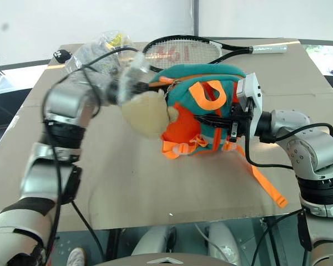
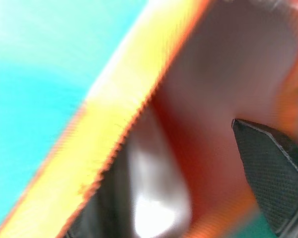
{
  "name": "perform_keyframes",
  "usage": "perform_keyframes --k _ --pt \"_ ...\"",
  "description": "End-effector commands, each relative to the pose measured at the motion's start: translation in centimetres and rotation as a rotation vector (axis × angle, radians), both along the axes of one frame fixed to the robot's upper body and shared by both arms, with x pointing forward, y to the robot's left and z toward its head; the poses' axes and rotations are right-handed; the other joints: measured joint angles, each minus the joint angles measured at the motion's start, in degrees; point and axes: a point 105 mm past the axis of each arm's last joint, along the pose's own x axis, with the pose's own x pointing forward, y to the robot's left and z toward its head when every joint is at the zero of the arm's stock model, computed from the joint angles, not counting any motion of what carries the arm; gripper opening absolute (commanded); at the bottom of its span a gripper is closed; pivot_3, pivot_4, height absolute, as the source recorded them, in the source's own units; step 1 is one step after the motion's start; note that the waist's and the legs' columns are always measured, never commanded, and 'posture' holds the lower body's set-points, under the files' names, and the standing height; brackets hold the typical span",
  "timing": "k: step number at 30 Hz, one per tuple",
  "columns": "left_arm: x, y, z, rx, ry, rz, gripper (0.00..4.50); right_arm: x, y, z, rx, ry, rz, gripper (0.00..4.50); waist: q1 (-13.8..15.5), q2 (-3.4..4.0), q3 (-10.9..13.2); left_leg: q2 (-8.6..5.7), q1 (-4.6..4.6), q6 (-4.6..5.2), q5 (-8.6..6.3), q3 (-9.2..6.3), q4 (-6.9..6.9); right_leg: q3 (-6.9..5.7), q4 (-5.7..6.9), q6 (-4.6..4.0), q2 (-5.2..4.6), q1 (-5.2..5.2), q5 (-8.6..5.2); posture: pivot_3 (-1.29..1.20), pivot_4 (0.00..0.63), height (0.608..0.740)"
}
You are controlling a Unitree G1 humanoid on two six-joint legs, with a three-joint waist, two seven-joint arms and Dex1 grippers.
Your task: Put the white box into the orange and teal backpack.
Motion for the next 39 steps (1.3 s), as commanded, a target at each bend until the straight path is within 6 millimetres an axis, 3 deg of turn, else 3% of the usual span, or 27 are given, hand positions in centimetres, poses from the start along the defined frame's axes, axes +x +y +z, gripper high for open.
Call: perform_keyframes --k 1,10,14,20,23,30,36,39 --pt "-3.6 3.6 1.9 -0.148 0.215 0.000 4.43 0.8 -1.0 1.3 0.048 -0.050 -0.066 0.00 -0.1 0.00 0.0 -0.01 0.00 0.00 0.00 -0.03 0.01 -0.01 -0.01 0.00 -0.01 0.00 0.00 0.00 0.150 0.740" --pt "-6.5 3.0 1.8 -0.289 0.328 0.041 4.43 1.6 -0.5 1.8 0.076 -0.047 -0.105 0.00 0.3 -0.01 0.0 -0.05 0.07 0.00 0.00 -0.13 0.08 -0.04 -0.01 0.00 -0.06 0.08 0.00 0.00 0.150 0.740" --pt "-6.7 2.6 2.6 -0.355 0.323 0.041 4.43 4.5 -1.0 2.8 0.087 -0.104 -0.283 0.00 0.1 -0.01 0.0 -0.06 0.12 0.00 0.00 -0.03 0.06 0.05 0.00 0.00 -0.07 0.09 0.00 0.00 0.150 0.740" --pt "-6.8 1.7 3.3 -0.405 0.297 0.040 4.43 7.0 -2.1 4.1 0.128 -0.141 -0.459 0.00 0.1 -0.01 0.0 -0.06 0.09 0.00 0.00 0.02 0.09 0.06 0.05 0.00 -0.07 0.10 0.00 0.00 0.150 0.740" --pt "-6.0 1.2 4.1 -0.463 0.267 0.065 4.43 7.5 -2.5 4.3 0.136 -0.139 -0.508 0.00 0.2 -0.01 0.0 -0.06 0.11 0.00 0.00 0.07 0.10 0.12 0.04 0.00 -0.08 0.10 0.00 0.00 0.150 0.740" --pt "-3.1 3.4 8.3 -0.771 0.330 0.119 4.43 7.3 -2.1 4.0 0.147 -0.123 -0.504 0.00 0.0 -0.02 0.0 -0.05 0.10 0.00 0.00 0.13 0.13 0.14 0.08 0.00 -0.06 0.11 0.00 0.00 0.150 0.740" --pt "-1.5 2.4 7.7 -0.857 0.421 0.193 4.43 7.2 -1.9 4.2 0.185 -0.106 -0.515 0.00 0.3 -0.03 0.0 -0.04 0.02 0.00 0.00 0.17 0.24 0.14 0.10 0.00 -0.08 0.11 0.00 0.00 0.150 0.740" --pt "-2.0 1.8 7.6 -0.895 0.476 0.153 4.43 7.3 -1.8 4.2 0.186 -0.102 -0.538 0.00 0.7 -0.04 0.0 -0.07 -0.01 0.00 0.00 0.14 0.29 0.12 0.09 0.00 -0.10 0.11 0.00 0.00 0.150 0.740"
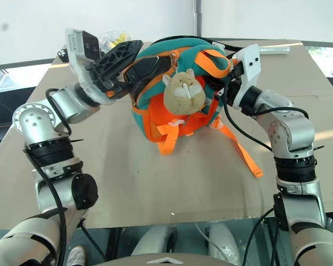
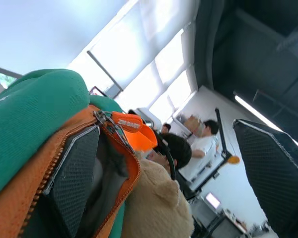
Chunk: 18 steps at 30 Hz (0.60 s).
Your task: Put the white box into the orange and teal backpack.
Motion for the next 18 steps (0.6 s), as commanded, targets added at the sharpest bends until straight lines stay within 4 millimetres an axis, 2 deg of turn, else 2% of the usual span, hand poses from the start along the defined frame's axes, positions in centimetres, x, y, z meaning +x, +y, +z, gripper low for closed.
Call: perform_keyframes --k 1,6,10,12,14,16,18 --pt "-1.3 0.4 1.7 -0.115 -0.029 -0.036 4.43 -0.1 -1.5 1.7 0.036 -0.058 -0.081 0.00 0.2 0.00 0.0 0.00 0.01 0.00 0.00 0.00 0.00 0.00 0.00 0.00 0.00 0.00 0.00 0.00 0.150 0.740" --pt "-2.4 -1.3 0.7 -0.090 -0.016 -0.092 4.43 -0.3 -1.0 1.9 0.052 -0.053 -0.068 0.00 0.2 -0.01 0.0 -0.01 0.02 0.00 0.00 -0.03 0.02 0.01 0.01 0.00 0.00 0.01 0.00 0.00 0.150 0.740" --pt "-2.7 -1.8 0.6 -0.075 -0.023 -0.094 4.43 -0.4 -0.6 1.8 0.056 -0.049 -0.062 0.00 0.3 -0.01 0.0 0.00 0.02 0.00 0.00 -0.03 0.01 0.01 0.00 0.00 0.00 0.01 0.00 0.00 0.150 0.740" --pt "-5.2 -2.5 -0.4 0.035 -0.075 -0.205 4.43 -0.4 -0.6 1.9 0.065 -0.047 -0.067 0.00 0.2 -0.02 0.0 0.00 0.02 0.00 0.00 -0.03 0.01 0.01 -0.01 0.00 0.00 0.01 0.00 0.00 0.150 0.740" --pt "-6.6 -3.1 -1.6 0.166 -0.165 -0.214 4.43 -0.3 -0.6 1.9 0.069 -0.041 -0.079 0.00 -0.2 -0.01 0.0 0.01 0.02 0.00 0.00 0.00 -0.04 0.07 -0.01 0.00 0.00 0.00 0.00 0.00 0.150 0.740" --pt "-6.3 -2.9 -1.2 0.159 -0.206 -0.174 4.43 -0.3 -0.6 1.8 0.068 -0.037 -0.083 0.00 -0.1 0.02 0.0 0.01 0.08 0.00 0.00 0.01 -0.16 0.10 -0.06 0.00 -0.02 -0.01 0.00 0.00 0.150 0.740" --pt "-5.7 -2.6 0.0 0.132 -0.282 -0.107 4.43 -0.2 -0.7 1.6 0.062 -0.029 -0.093 0.00 0.1 0.02 0.0 -0.01 0.13 0.00 0.00 -0.06 -0.19 0.02 -0.09 0.00 -0.02 -0.01 0.00 0.00 0.150 0.740"
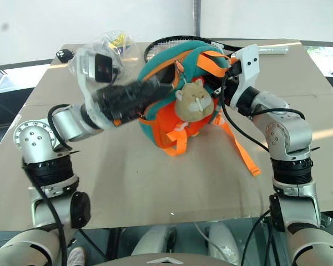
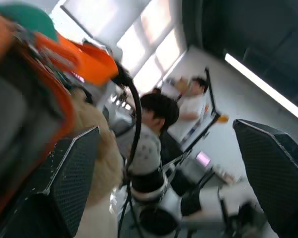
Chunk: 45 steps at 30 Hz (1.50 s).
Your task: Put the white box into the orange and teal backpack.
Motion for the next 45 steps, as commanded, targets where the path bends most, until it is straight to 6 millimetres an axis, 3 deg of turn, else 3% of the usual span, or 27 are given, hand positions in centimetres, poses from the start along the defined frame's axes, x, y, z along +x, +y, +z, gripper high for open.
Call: perform_keyframes --k 1,6,14,18,20,23,25,30,45 --pt "0.5 0.6 2.9 -0.081 -0.157 0.077 4.43 -0.2 -1.0 1.4 0.019 -0.049 -0.048 0.00 0.2 0.00 0.0 0.00 0.01 0.00 0.00 -0.01 0.01 -0.02 -0.02 0.00 0.00 0.00 0.00 0.00 0.150 0.740" --pt "1.6 2.9 6.2 -0.242 -0.112 0.079 4.43 0.7 -1.8 0.8 0.011 -0.016 -0.119 0.00 0.3 0.00 0.0 -0.02 0.08 -0.01 0.00 0.00 0.02 -0.02 -0.02 0.00 0.01 0.00 0.00 0.00 0.150 0.740" --pt "3.3 6.7 8.7 -0.420 -0.038 0.157 4.43 2.4 -3.8 0.8 0.042 0.004 -0.280 0.00 0.3 -0.01 0.0 -0.05 0.03 0.00 0.00 -0.03 0.04 -0.05 0.06 0.00 0.01 0.00 0.00 0.00 0.150 0.740" --pt "6.0 10.0 9.5 -0.553 0.059 0.302 4.43 2.8 -4.5 1.4 0.070 -0.006 -0.337 0.00 0.3 -0.01 0.0 -0.07 0.01 0.00 0.00 -0.04 0.04 -0.05 0.06 0.00 -0.01 0.01 0.00 0.00 0.150 0.740" --pt "6.5 8.4 7.5 -0.355 0.013 0.388 4.43 2.6 -4.2 1.7 0.077 -0.017 -0.332 0.00 0.0 -0.01 0.0 -0.06 0.03 0.00 0.00 -0.03 0.02 -0.03 0.07 0.00 0.00 0.00 0.00 0.00 0.150 0.740" --pt "5.2 4.7 3.7 -0.061 -0.108 0.353 4.43 2.0 -3.3 2.1 0.081 -0.031 -0.290 0.00 -0.3 0.00 0.0 -0.06 -0.01 0.00 0.00 -0.01 -0.07 0.05 0.05 0.00 -0.03 -0.01 0.00 0.00 0.150 0.740" --pt "5.1 3.3 1.8 0.017 -0.132 0.345 4.43 1.5 -2.4 2.3 0.074 -0.041 -0.251 0.00 -0.3 0.02 0.0 -0.12 -0.07 0.00 0.00 -0.17 -0.08 0.04 0.03 0.00 -0.05 -0.06 0.00 0.00 0.150 0.740" --pt "5.2 0.7 -0.7 0.113 -0.173 0.349 4.43 0.3 -0.6 2.4 0.044 -0.056 -0.169 0.00 -0.5 0.04 0.0 -0.11 -0.13 -0.01 0.00 -0.10 -0.12 0.07 0.02 0.00 -0.02 -0.16 0.00 0.00 0.150 0.740" --pt "8.9 -3.3 -1.5 0.087 -0.085 0.465 4.43 -0.6 0.2 1.4 -0.019 -0.046 -0.118 0.00 0.0 0.03 0.0 -0.10 -0.13 0.00 0.00 -0.04 -0.07 0.07 0.04 0.00 0.01 -0.09 0.00 0.00 0.150 0.740"
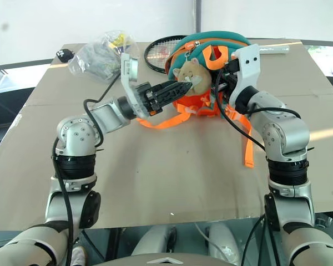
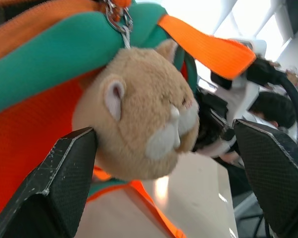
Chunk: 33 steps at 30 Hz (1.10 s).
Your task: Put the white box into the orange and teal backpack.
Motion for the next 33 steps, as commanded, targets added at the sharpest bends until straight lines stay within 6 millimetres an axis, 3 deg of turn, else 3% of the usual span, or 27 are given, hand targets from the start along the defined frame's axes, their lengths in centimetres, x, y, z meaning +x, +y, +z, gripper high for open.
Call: perform_keyframes --k 1,4,5,12,19,22,24,26,30,33 --pt "0.9 -0.6 1.2 -0.038 -0.030 0.040 4.43 -1.3 0.8 1.8 -0.006 -0.084 0.049 0.00 0.2 0.00 0.0 0.00 0.00 0.00 0.00 0.00 0.02 0.00 0.00 0.00 0.00 0.02 0.00 0.00 0.150 0.740" --pt "1.1 -0.7 1.4 -0.066 -0.025 0.034 3.58 -1.3 0.4 1.6 -0.012 -0.082 0.039 0.00 0.2 0.00 0.0 0.00 0.00 0.00 0.00 0.01 0.04 0.00 0.00 0.00 0.00 0.05 0.00 0.00 0.150 0.740" --pt "1.0 -0.8 1.3 -0.067 -0.023 0.030 2.99 -1.3 0.3 1.5 -0.013 -0.082 0.036 0.00 0.2 0.00 0.0 0.00 0.00 0.00 0.00 0.00 0.03 0.00 0.00 0.00 0.00 0.05 0.00 0.00 0.150 0.740" --pt "1.2 0.0 0.8 -0.040 -0.037 0.052 0.40 -1.1 -0.4 1.9 -0.006 -0.095 0.010 0.00 0.3 0.00 0.0 0.00 0.01 0.00 0.00 -0.01 0.03 -0.02 -0.01 0.00 0.00 0.05 0.00 0.00 0.150 0.740" --pt "0.1 4.2 2.3 -0.049 -0.103 0.055 0.26 0.3 -2.5 3.1 0.018 -0.122 -0.103 0.00 -0.2 0.00 0.0 0.01 0.05 0.00 0.00 0.00 -0.03 0.01 -0.01 0.00 0.00 0.02 0.00 0.00 0.150 0.740" --pt "0.9 8.2 3.8 -0.104 -0.101 0.133 0.26 1.5 -4.7 3.9 0.048 -0.134 -0.214 0.00 -0.4 0.01 0.0 0.01 0.04 0.00 0.00 -0.01 -0.03 0.01 -0.01 0.00 0.01 -0.02 0.00 0.00 0.150 0.740" --pt "1.7 10.1 3.6 -0.109 -0.076 0.191 0.26 2.1 -5.7 4.5 0.077 -0.141 -0.262 0.00 -0.4 0.01 0.0 0.01 0.08 0.00 0.00 -0.02 -0.07 -0.01 0.01 0.00 0.02 -0.05 0.00 0.00 0.150 0.740" --pt "2.5 11.7 2.0 -0.092 -0.013 0.246 0.26 2.5 -6.6 5.2 0.124 -0.151 -0.307 0.00 -0.3 0.01 0.0 0.01 0.08 0.00 0.00 -0.02 -0.08 -0.03 0.00 0.00 0.02 -0.06 0.00 0.00 0.150 0.740" --pt "3.9 15.6 -6.5 0.088 0.184 0.431 0.26 3.0 -8.3 6.4 0.262 -0.157 -0.376 0.00 -0.6 0.03 0.0 -0.02 0.15 0.00 0.00 0.02 -0.09 -0.03 0.03 0.00 -0.01 -0.05 0.00 0.00 0.150 0.740" --pt "3.6 15.8 -10.5 0.175 0.287 0.459 0.25 3.0 -9.5 6.8 0.307 -0.162 -0.428 0.00 -0.5 0.01 0.0 -0.01 0.02 -0.01 0.00 -0.07 -0.07 -0.02 0.07 0.00 0.00 -0.22 0.00 0.00 0.150 0.740"
